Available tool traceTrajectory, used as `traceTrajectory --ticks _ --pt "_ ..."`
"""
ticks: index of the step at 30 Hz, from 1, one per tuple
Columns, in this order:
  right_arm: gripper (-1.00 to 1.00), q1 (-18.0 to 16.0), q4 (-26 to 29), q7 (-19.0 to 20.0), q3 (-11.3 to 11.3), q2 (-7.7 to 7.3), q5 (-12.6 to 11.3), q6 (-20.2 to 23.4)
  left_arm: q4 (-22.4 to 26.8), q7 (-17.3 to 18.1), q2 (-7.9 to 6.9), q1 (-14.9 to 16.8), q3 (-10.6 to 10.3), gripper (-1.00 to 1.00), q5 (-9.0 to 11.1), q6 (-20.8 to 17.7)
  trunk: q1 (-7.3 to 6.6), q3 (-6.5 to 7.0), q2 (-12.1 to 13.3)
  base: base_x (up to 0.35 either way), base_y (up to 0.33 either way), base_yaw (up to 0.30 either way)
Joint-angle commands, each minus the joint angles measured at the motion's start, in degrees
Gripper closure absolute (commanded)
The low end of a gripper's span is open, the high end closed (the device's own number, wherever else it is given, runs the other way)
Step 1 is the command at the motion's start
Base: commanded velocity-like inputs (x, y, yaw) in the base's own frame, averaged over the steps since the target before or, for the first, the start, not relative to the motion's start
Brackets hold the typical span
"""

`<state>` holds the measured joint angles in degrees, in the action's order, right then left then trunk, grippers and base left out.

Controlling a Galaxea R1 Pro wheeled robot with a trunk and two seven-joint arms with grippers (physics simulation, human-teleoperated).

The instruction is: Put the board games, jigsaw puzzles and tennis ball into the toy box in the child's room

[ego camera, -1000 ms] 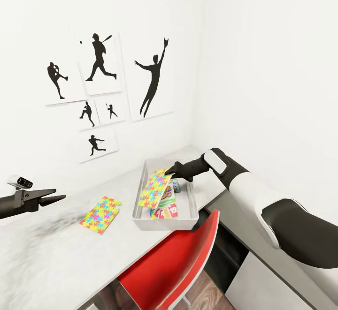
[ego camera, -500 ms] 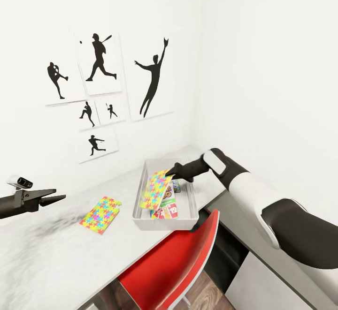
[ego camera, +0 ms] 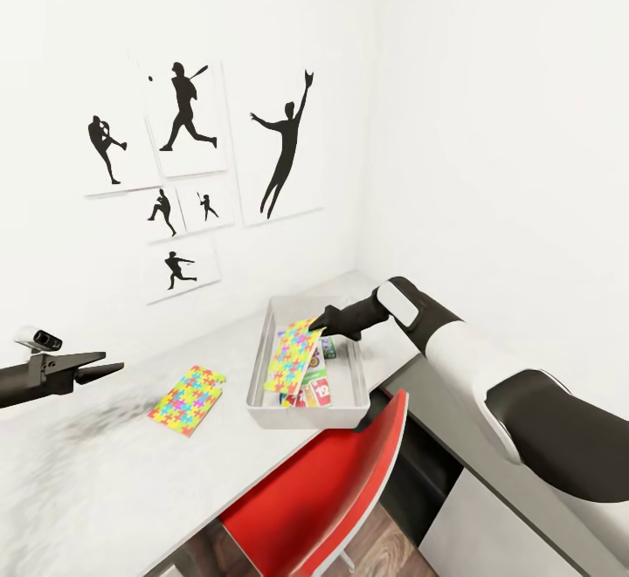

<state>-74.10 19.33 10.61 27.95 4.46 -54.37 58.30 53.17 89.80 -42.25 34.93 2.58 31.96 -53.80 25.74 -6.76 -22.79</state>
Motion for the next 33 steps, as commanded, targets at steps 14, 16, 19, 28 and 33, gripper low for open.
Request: traceTrajectory --ticks 14,16,19,28,33 --pt "1.00 -0.08 -2.22 0.62 0.31 -0.06 2.72 -4.74 0.01 0.20 0.22 0.05 -0.12 -1.00 0.03 -0.61 0.04 -0.13 -0.13 0.000 0.000 0.000" --pt "1.00 -0.08 -2.98 0.68 0.24 -0.01 4.34 -5.43 0.01 0.20 0.23 0.05 -0.12 -1.00 0.03 -0.61 0.04 -0.13 -0.13 0.000 0.000 0.000" --pt "1.00 -0.08 -3.34 0.71 0.16 0.01 5.30 -5.82 0.01 0.20 0.24 0.05 -0.12 -1.00 0.03 -0.61 0.04 -0.13 -0.13 0.006 0.000 0.000" --pt "1.00 -0.08 -3.50 0.73 0.09 0.02 5.76 -6.00 0.01 0.20 0.27 0.05 -0.12 -1.00 0.03 -0.61 0.04 -0.13 -0.13 0.035 0.000 0.000" --pt "1.00 -0.08 -3.49 0.73 0.09 0.02 5.78 -6.01 0.01 0.20 0.31 0.05 -0.12 -1.00 0.03 -0.61 0.04 -0.13 -0.13 0.074 0.000 0.000"
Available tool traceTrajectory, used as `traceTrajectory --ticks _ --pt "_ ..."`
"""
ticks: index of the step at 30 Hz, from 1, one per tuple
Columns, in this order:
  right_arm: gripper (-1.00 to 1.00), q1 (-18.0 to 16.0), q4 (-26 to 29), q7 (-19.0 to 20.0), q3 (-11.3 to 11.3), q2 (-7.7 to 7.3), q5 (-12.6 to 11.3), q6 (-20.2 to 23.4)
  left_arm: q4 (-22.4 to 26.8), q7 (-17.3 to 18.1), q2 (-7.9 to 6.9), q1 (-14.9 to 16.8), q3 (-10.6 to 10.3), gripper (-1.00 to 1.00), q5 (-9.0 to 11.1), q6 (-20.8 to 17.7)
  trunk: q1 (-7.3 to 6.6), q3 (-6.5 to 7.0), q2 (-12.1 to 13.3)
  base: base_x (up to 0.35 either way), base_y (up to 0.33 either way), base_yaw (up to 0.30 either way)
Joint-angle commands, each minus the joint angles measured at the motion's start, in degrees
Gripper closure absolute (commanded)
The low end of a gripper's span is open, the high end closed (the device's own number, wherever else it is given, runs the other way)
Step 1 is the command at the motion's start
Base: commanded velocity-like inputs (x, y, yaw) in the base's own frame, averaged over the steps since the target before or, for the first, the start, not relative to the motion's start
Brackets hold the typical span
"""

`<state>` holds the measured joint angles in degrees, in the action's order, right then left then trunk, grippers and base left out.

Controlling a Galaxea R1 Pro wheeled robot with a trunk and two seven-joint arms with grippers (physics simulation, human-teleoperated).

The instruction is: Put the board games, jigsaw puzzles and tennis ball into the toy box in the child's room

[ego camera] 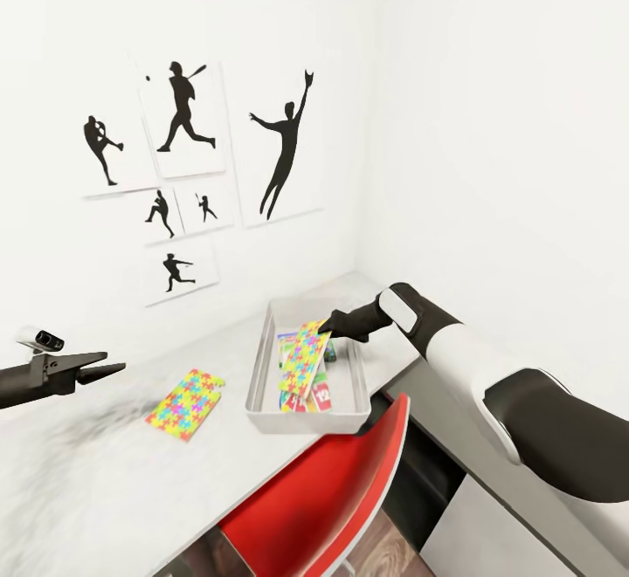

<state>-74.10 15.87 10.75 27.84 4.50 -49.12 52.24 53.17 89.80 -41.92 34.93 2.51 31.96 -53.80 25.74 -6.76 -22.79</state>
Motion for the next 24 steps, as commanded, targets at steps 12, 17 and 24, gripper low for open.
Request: traceTrajectory --ticks 12,17,24 --pt "1.00 -0.08 -0.21 1.45 0.07 -0.02 0.40 0.41 0.00 0.20 0.08 0.05 -0.12 -1.00 0.03 -0.61 0.05 -0.13 -0.13 0.045 0.015 0.000" --pt "1.00 -0.08 -0.37 2.16 -0.11 -0.02 0.29 0.61 0.00 0.20 0.08 0.05 -0.13 -1.00 0.03 -0.61 0.05 -0.13 -0.13 0.011 0.005 0.000" --pt "1.00 -0.08 -0.48 2.48 -0.04 -0.03 0.40 0.90 0.00 0.20 0.08 0.05 -0.13 -1.00 0.08 -0.61 0.05 -0.13 -0.13 0.014 0.007 0.000"
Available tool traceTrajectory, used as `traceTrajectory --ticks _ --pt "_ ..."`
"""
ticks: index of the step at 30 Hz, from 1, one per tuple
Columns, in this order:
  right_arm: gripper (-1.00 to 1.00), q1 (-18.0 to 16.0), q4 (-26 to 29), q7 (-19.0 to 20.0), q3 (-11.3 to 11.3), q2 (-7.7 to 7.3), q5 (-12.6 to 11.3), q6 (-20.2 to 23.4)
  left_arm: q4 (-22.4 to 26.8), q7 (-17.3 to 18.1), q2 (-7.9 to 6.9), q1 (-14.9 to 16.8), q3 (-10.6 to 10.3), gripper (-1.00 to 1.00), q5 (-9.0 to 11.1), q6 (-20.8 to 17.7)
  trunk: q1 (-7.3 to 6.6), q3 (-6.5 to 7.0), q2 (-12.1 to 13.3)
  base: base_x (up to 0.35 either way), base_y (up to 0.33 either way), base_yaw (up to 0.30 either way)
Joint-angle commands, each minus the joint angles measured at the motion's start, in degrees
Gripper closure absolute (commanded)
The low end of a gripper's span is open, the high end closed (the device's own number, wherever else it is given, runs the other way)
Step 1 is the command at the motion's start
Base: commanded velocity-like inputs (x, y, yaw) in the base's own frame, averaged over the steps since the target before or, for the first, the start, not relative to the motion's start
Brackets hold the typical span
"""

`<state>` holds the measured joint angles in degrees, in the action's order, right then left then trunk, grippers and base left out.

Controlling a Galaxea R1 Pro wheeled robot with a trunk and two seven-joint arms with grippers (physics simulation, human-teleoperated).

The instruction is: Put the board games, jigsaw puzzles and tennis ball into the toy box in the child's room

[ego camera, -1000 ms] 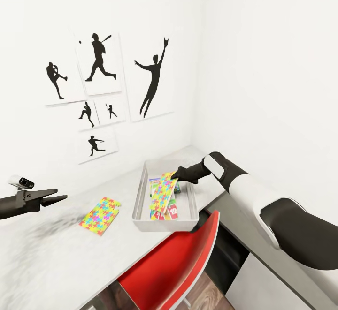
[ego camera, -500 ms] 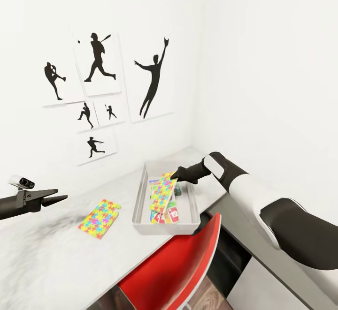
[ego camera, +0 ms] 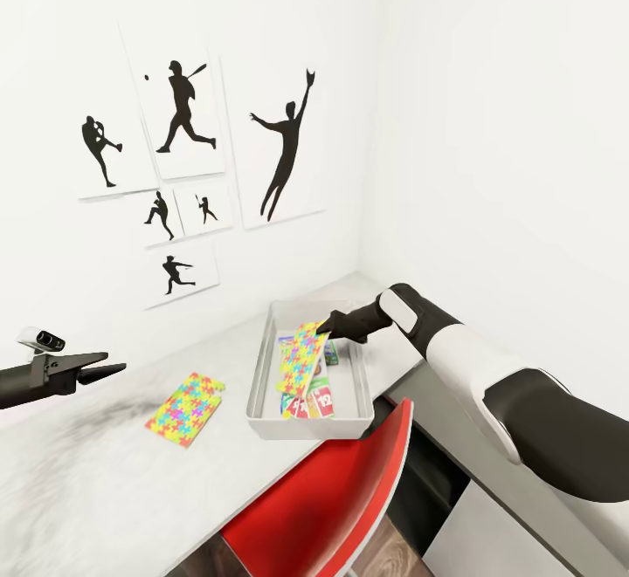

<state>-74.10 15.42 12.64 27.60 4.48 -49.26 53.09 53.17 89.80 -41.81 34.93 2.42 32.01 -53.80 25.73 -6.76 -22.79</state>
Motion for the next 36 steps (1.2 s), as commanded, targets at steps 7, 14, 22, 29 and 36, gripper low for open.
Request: traceTrajectory --ticks 7,14,22,29,36 --pt "1.00 -0.08 -0.04 0.63 0.34 0.07 0.57 0.20 0.00 0.20 -0.03 0.05 -0.05 -1.00 0.04 -0.61 0.05 -0.13 -0.12 0.053 0.034 0.000" --pt "1.00 -0.08 -0.04 0.65 0.38 0.17 0.57 0.72 0.00 0.20 -0.03 0.05 -0.05 -1.00 0.06 -0.61 0.05 -0.13 -0.12 0.003 0.002 0.000" --pt "1.00 -0.08 -0.04 1.89 0.51 0.61 0.69 1.99 0.00 0.20 -0.03 0.05 -0.05 -1.00 0.02 -0.61 0.05 -0.13 -0.12 -0.007 0.000 0.000" --pt "1.00 -0.08 -0.04 2.19 0.56 0.94 0.74 2.42 0.00 0.20 -0.03 0.05 -0.05 -1.00 -0.01 -0.61 0.05 -0.13 -0.12 -0.003 0.000 0.000" --pt "1.00 -0.08 -0.04 2.21 0.68 1.81 0.78 2.71 0.00 0.20 -0.03 0.05 -0.05 -1.00 -0.02 -0.61 0.05 -0.13 -0.12 0.000 0.000 0.000"
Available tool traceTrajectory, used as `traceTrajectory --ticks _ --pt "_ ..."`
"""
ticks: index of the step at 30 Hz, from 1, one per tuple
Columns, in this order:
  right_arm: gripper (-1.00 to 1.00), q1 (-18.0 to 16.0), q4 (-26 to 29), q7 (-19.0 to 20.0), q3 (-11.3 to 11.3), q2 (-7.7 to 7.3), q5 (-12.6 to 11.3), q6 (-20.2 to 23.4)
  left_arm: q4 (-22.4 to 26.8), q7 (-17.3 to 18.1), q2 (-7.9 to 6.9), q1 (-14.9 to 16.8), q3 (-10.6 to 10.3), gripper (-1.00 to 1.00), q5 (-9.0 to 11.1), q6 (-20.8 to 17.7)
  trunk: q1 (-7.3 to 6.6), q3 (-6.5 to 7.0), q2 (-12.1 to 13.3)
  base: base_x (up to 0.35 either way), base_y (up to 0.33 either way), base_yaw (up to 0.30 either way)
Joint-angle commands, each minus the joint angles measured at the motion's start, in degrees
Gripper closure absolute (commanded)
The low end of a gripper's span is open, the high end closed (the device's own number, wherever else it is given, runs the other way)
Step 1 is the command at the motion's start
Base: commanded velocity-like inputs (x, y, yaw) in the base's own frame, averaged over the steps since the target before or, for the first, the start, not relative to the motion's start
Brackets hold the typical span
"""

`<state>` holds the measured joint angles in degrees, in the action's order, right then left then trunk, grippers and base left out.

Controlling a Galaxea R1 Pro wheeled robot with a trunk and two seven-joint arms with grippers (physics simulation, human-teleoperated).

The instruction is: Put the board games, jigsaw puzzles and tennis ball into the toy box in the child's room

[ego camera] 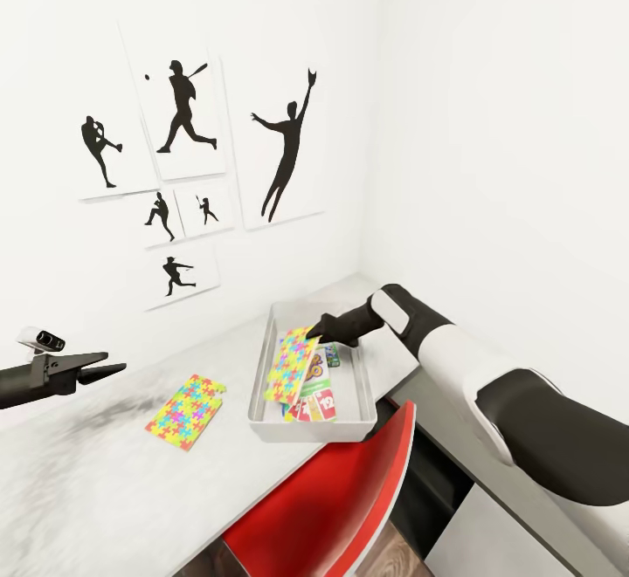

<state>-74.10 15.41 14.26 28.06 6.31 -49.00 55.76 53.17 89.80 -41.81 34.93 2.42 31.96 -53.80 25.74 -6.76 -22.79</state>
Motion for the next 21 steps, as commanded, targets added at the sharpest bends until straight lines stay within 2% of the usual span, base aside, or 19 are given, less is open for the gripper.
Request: traceTrajectory --ticks 1,17,18,21 --pt "1.00 -0.08 -0.02 0.59 0.22 0.01 0.54 0.13 0.01 0.20 -0.03 0.05 -0.05 -1.00 0.03 -0.61 0.04 -0.13 -0.13 0.000 0.000 0.000" --pt "1.00 -0.08 -0.02 0.52 0.24 0.12 0.58 1.00 0.00 0.20 0.05 0.05 -0.05 -1.00 0.03 -0.61 0.04 -0.13 -0.13 0.000 0.000 0.000" --pt "-1.00 -0.08 -0.02 0.51 0.27 0.12 0.61 1.01 0.00 0.20 0.06 0.05 -0.05 -1.00 0.03 -0.61 0.04 -0.13 -0.13 0.000 0.000 0.000" --pt "-1.00 -0.08 -0.02 0.51 0.31 0.11 0.64 1.01 0.00 0.20 0.06 0.05 -0.05 -1.00 0.03 -0.61 0.04 -0.13 -0.13 0.000 0.000 0.000"
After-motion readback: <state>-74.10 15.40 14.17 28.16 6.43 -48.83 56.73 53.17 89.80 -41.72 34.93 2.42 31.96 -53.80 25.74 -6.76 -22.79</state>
